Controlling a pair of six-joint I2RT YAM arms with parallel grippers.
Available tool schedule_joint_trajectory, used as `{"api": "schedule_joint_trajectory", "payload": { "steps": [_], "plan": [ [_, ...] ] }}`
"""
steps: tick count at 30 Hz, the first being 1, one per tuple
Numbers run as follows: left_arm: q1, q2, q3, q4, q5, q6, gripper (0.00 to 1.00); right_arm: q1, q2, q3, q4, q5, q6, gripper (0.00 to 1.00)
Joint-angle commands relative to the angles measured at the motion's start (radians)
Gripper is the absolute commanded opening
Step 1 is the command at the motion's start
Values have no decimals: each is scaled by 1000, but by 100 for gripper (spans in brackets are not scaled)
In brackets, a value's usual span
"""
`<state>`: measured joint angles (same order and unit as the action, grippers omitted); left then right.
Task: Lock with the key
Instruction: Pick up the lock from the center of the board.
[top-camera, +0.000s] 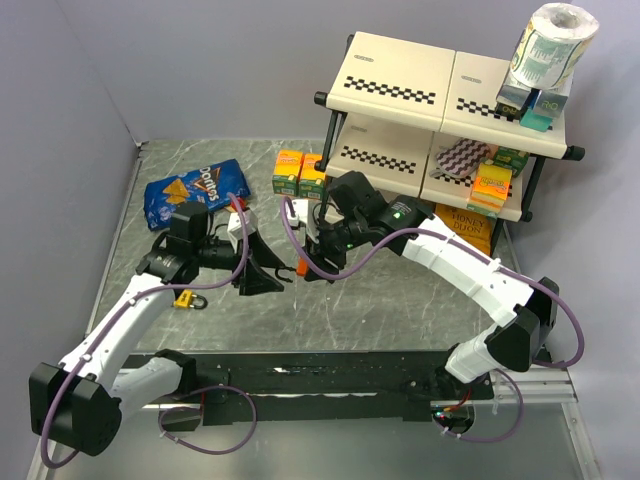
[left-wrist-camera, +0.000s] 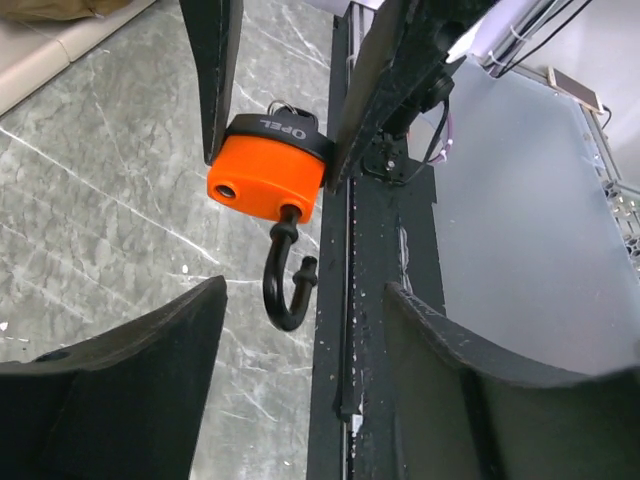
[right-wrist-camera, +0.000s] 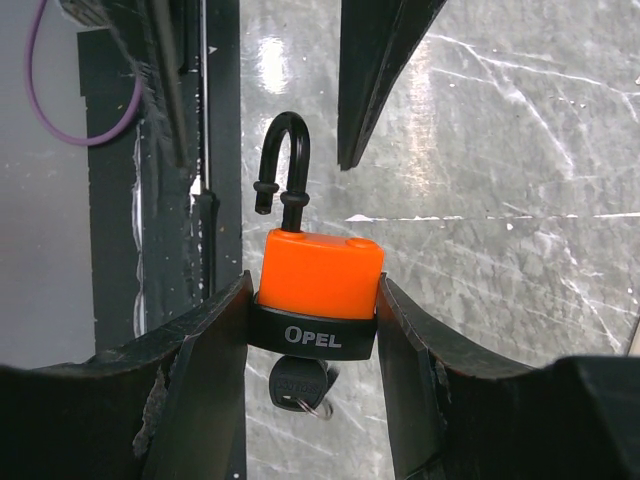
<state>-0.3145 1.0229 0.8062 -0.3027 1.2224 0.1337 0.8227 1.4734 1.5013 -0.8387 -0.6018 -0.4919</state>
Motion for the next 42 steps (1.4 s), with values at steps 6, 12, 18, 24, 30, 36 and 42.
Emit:
{"api": "schedule_joint_trajectory", "payload": {
  "steps": [6, 12, 18, 24, 30, 36, 42],
  "plan": [
    [-21, -1, 10, 68, -23, -51, 37, 23, -84, 5, 23, -50, -11, 0],
    [-21, -12, 7, 99, -38, -103, 1, 23, -91, -3, 26, -72, 3, 4],
    [-15, -32, 21, 168, -17, -264, 1, -40, -113, 22, 24, -96, 121, 99],
    [-11, -52, 30, 264, -8, -402, 1, -137, -194, -31, 88, -145, 176, 100],
    [-12, -73, 27, 381, -21, -549, 1, -135, -303, -141, 152, -208, 125, 100],
    [-32, -90, 37, 415, -35, -597, 1, -132, -256, -86, 151, -242, 64, 100],
    [-40, -106, 36, 470, -64, -663, 1, -86, -226, -70, 127, -273, -27, 99]
  ]
}}
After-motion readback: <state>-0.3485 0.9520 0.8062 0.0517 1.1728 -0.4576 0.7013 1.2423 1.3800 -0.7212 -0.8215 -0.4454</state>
